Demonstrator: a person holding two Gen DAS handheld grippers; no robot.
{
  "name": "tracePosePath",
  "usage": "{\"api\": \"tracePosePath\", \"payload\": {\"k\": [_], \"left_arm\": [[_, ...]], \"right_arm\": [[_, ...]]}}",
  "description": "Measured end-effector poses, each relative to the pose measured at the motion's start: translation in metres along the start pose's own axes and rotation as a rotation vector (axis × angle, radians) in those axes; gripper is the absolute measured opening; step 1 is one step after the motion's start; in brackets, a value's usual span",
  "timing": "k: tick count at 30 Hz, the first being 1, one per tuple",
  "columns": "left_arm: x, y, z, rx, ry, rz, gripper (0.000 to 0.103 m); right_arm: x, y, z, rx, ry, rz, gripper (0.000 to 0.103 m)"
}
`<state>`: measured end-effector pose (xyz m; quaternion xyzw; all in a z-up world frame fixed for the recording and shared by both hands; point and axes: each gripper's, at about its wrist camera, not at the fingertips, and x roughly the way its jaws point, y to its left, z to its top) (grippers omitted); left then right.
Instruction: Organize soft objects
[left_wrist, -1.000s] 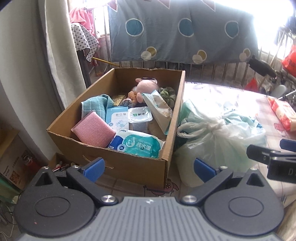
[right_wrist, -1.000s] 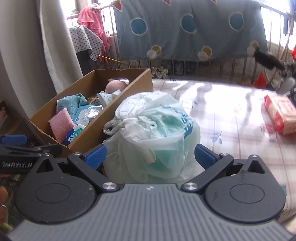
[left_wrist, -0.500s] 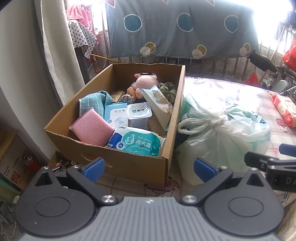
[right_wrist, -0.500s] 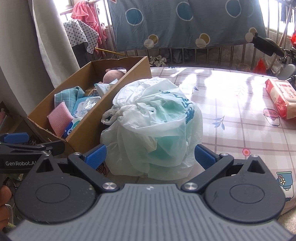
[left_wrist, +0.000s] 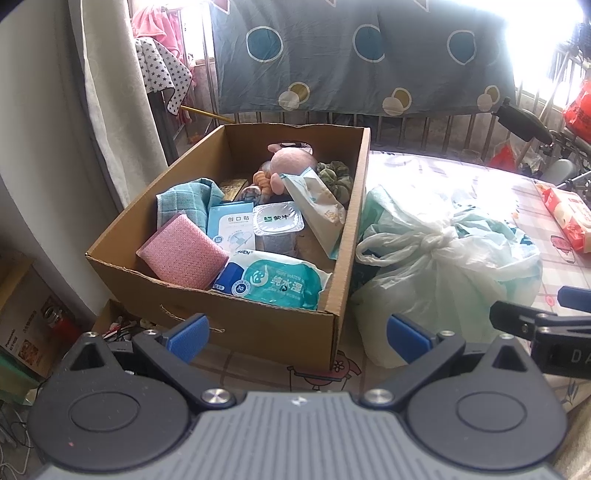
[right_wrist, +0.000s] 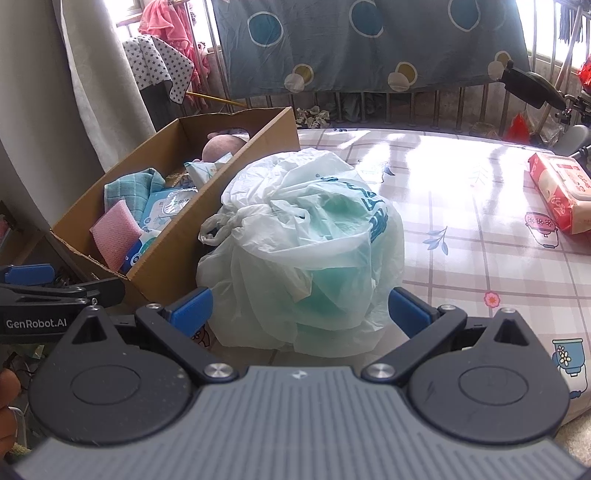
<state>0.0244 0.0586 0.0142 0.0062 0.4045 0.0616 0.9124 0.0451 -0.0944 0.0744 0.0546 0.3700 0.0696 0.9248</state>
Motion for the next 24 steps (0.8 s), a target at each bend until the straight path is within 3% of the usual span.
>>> {"api": "tracePosePath", "payload": {"k": [24], "left_arm": [[-0.0010,-0.0030,0.0009,0.013,-0.001,-0.006,0.103]], "right_arm": [[0.0019,-0.0028,-0.0022,0.012,0.008,0.002,0.102]]}}
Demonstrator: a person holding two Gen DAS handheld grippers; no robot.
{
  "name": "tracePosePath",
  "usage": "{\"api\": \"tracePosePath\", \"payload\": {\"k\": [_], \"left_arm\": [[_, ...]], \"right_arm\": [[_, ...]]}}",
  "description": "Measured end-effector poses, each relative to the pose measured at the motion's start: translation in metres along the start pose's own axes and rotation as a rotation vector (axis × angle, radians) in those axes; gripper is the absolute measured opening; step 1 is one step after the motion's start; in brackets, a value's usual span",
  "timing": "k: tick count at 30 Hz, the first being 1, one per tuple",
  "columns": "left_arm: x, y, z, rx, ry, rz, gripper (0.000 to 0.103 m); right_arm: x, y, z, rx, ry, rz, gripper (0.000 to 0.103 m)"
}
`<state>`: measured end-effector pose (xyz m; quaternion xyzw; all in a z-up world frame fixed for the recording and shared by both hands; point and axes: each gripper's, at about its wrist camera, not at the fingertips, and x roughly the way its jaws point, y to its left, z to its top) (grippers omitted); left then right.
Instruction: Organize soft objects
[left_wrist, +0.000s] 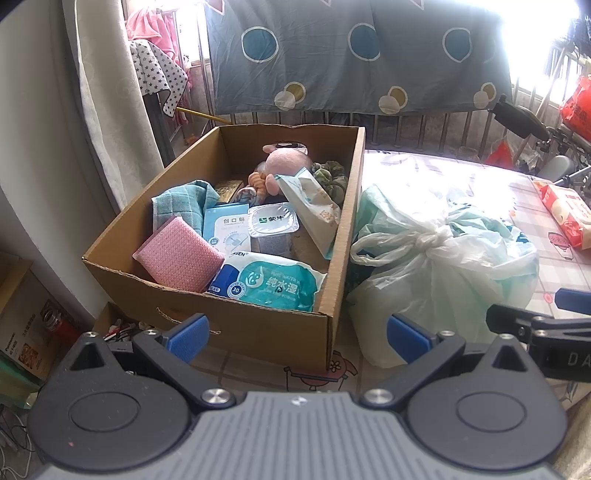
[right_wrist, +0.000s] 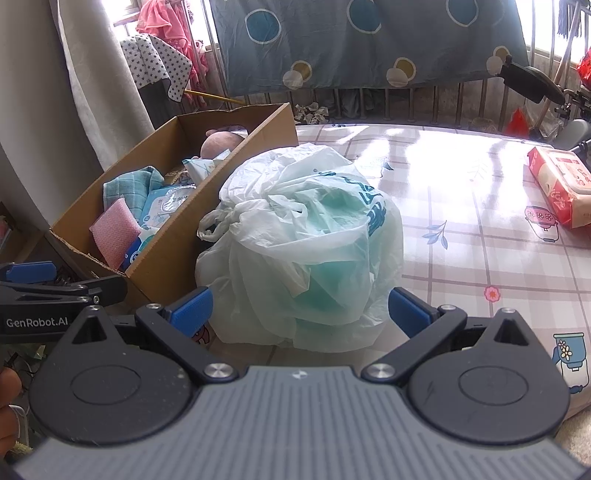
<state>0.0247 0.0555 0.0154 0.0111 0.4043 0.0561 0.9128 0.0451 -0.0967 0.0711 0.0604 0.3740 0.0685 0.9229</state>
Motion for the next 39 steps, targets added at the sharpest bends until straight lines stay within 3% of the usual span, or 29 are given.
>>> {"api": "tracePosePath", "payload": {"k": [39], "left_arm": [[-0.0029,-0.0007,0.0011,0.004,-0.003,-0.007,0.103]], "right_arm": [[-0.0024,0.0022,-0.0015,0.002,0.002,0.003,0.102]]}}
